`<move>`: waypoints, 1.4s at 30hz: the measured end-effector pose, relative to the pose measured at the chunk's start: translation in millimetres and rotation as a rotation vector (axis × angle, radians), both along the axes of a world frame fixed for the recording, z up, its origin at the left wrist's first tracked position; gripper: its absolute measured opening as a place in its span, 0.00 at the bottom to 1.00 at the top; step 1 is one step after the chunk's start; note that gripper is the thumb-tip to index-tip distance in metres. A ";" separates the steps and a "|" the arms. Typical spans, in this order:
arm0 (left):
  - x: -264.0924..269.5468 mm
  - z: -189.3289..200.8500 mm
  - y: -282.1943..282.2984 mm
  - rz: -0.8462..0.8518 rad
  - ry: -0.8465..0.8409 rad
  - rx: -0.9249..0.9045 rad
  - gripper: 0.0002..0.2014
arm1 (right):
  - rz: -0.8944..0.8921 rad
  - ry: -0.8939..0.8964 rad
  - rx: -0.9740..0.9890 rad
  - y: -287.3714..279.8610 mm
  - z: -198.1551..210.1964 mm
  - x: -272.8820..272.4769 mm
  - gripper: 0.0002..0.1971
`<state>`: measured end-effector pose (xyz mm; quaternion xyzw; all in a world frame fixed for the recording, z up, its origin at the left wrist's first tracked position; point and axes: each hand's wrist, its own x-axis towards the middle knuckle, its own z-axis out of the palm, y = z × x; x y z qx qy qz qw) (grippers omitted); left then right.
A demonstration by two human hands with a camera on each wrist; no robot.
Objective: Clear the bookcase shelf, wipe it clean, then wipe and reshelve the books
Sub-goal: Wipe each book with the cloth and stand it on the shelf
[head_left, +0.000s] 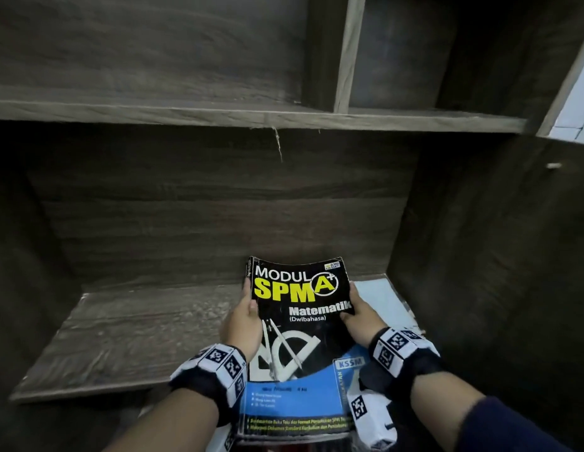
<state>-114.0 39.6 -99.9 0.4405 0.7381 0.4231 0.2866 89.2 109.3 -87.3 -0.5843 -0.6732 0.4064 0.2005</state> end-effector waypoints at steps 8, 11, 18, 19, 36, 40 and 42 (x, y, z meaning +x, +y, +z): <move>7.6 -15.3 6.2 0.038 0.074 -0.077 0.26 | 0.018 -0.177 0.033 20.6 -11.2 1.9 0.34; 9.2 -21.9 12.8 0.019 0.131 -0.097 0.26 | -0.004 -0.246 0.065 20.8 -8.8 1.9 0.30; 6.5 -25.7 4.6 0.020 0.286 -0.285 0.28 | -0.083 -0.494 0.144 9.9 10.0 2.5 0.20; 3.5 -25.4 4.1 0.007 0.245 -0.291 0.29 | -0.112 -0.501 0.190 10.7 13.8 9.9 0.19; -22.9 -28.0 -27.5 -0.239 0.133 -0.005 0.30 | 0.139 -0.722 0.189 45.7 -43.9 58.5 0.34; -9.6 -42.0 -20.8 -0.266 0.251 -0.084 0.30 | 0.027 -0.573 0.334 43.8 -41.0 63.2 0.31; -6.0 -46.8 -20.2 -0.222 0.280 -0.073 0.31 | -0.090 -0.477 0.374 40.9 -31.4 61.5 0.29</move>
